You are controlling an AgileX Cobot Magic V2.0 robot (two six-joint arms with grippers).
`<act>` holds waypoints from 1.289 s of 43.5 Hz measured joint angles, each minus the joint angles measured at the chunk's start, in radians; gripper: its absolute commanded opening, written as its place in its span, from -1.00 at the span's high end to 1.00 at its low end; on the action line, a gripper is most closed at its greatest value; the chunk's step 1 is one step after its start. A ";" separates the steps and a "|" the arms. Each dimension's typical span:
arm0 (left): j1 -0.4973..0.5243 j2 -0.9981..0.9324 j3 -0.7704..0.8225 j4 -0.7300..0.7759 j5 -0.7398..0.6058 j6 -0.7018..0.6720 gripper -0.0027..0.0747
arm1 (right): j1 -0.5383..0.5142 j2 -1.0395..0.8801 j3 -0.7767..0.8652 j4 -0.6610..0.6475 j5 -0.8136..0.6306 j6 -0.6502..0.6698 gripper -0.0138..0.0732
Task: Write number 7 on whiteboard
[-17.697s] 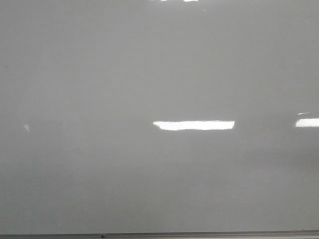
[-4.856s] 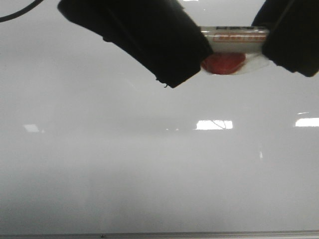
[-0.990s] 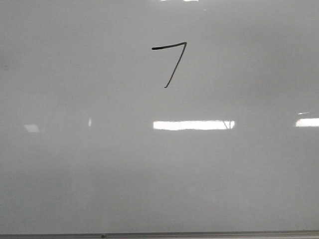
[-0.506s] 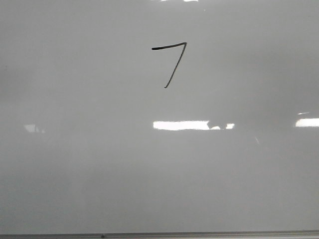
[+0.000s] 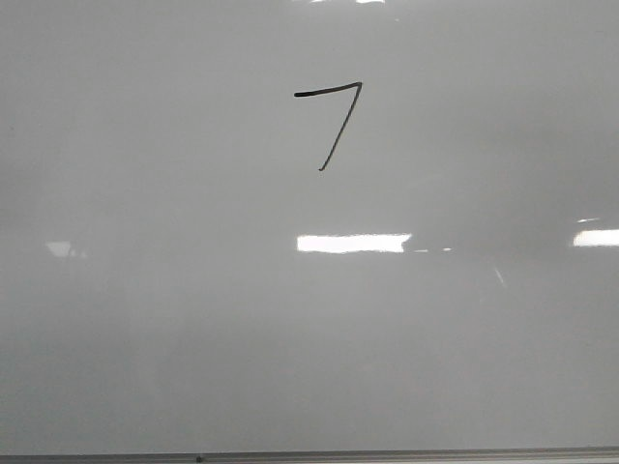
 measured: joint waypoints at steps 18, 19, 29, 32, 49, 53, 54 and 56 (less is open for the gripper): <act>0.000 0.000 0.000 0.000 0.000 0.000 0.98 | 0.000 0.000 0.000 0.000 0.000 0.006 0.84; 0.000 0.000 0.000 0.000 0.000 0.000 0.98 | 0.000 0.000 0.000 0.000 0.000 0.006 0.84; 0.000 0.000 0.000 0.000 0.000 0.000 0.98 | 0.000 0.000 0.002 0.000 0.000 0.006 0.84; 0.000 0.000 0.000 0.000 0.000 0.000 0.98 | 0.000 0.000 0.002 0.000 0.000 0.006 0.84; 0.098 -0.105 0.108 0.094 -0.110 0.038 0.98 | 0.000 0.000 0.002 0.001 0.000 0.006 0.84; 0.178 -0.204 0.226 0.096 -0.224 0.042 0.98 | 0.000 0.000 0.002 0.001 0.000 0.006 0.84; 0.196 -0.229 0.245 0.094 -0.252 0.042 0.98 | 0.000 0.000 0.002 0.001 0.000 0.006 0.84; 0.239 -0.290 0.326 0.088 -0.317 0.042 0.98 | 0.000 0.000 0.002 0.001 0.000 0.006 0.84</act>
